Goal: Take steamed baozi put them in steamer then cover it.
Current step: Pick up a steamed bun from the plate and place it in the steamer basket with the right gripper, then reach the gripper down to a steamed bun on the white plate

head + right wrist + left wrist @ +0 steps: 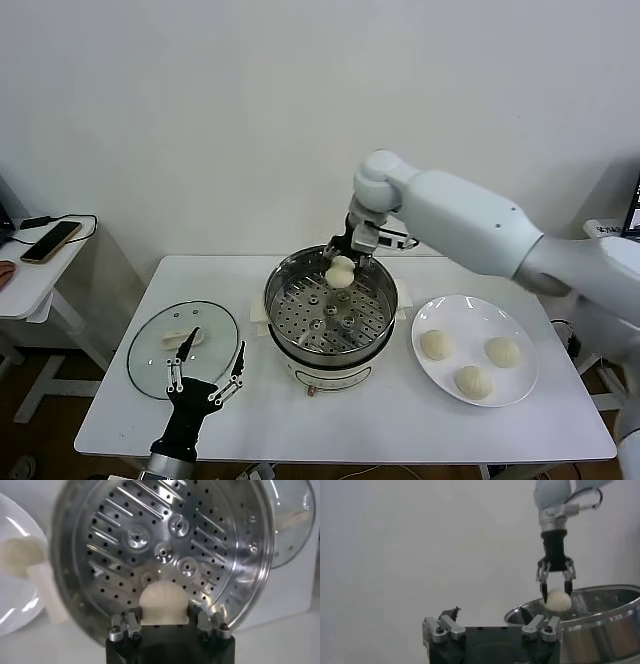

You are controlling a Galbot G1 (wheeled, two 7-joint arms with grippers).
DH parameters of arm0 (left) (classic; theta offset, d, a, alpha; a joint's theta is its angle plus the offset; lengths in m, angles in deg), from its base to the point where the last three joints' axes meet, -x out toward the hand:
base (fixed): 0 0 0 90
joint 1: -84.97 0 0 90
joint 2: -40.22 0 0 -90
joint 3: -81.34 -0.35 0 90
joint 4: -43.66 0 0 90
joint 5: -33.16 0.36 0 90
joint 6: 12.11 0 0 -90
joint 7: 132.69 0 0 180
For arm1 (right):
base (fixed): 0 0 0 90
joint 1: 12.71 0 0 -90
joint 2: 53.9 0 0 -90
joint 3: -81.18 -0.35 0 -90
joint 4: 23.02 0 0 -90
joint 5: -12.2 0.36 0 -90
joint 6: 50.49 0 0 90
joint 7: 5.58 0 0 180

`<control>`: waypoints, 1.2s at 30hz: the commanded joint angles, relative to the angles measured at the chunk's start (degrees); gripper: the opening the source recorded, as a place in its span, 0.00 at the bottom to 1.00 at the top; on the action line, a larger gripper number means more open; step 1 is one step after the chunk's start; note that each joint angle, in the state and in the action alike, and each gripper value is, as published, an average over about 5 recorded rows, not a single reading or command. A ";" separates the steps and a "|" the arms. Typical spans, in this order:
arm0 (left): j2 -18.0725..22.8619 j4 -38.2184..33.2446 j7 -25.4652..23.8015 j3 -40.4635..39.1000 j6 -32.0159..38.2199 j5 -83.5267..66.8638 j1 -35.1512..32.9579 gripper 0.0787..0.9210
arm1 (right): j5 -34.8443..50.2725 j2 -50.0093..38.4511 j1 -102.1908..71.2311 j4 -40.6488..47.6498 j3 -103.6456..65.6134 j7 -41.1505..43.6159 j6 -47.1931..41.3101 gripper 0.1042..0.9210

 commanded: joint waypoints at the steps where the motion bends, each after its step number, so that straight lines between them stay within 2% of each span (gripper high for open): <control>1: -0.20 0.23 0.18 0.03 0.13 -0.33 0.20 0.88 | -7.11 5.64 -4.44 7.05 -2.55 -1.14 1.91 0.65; 5: -0.44 0.47 0.24 0.07 0.21 -0.61 0.47 0.88 | -7.04 6.00 -4.66 7.55 -2.51 -1.49 1.85 0.67; 10: -0.55 0.63 0.30 0.10 0.13 -0.87 0.79 0.88 | -5.36 5.03 -3.81 6.01 -3.02 -1.16 1.37 0.81; 13: -0.43 0.55 0.31 0.07 -0.02 -0.92 0.87 0.88 | -0.59 1.79 -1.55 2.28 -3.45 0.78 -1.18 0.87; 18: -0.34 0.46 0.27 0.07 -0.16 -0.84 0.90 0.88 | 14.92 -7.64 5.42 -4.11 -1.63 5.37 -12.09 0.88; 24: -0.30 0.11 0.15 -0.19 -0.22 -0.55 0.81 0.88 | 33.68 -20.55 16.67 -5.87 7.99 8.55 -31.72 0.88; 29: -0.35 0.04 0.13 -0.43 -0.15 -0.39 0.81 0.88 | 39.91 -28.78 16.99 -5.21 13.97 7.50 -40.60 0.88; 36: -0.26 -0.10 0.12 -0.78 -0.19 -0.29 0.85 0.88 | 43.33 -34.19 8.72 -5.71 19.42 3.99 -43.96 0.88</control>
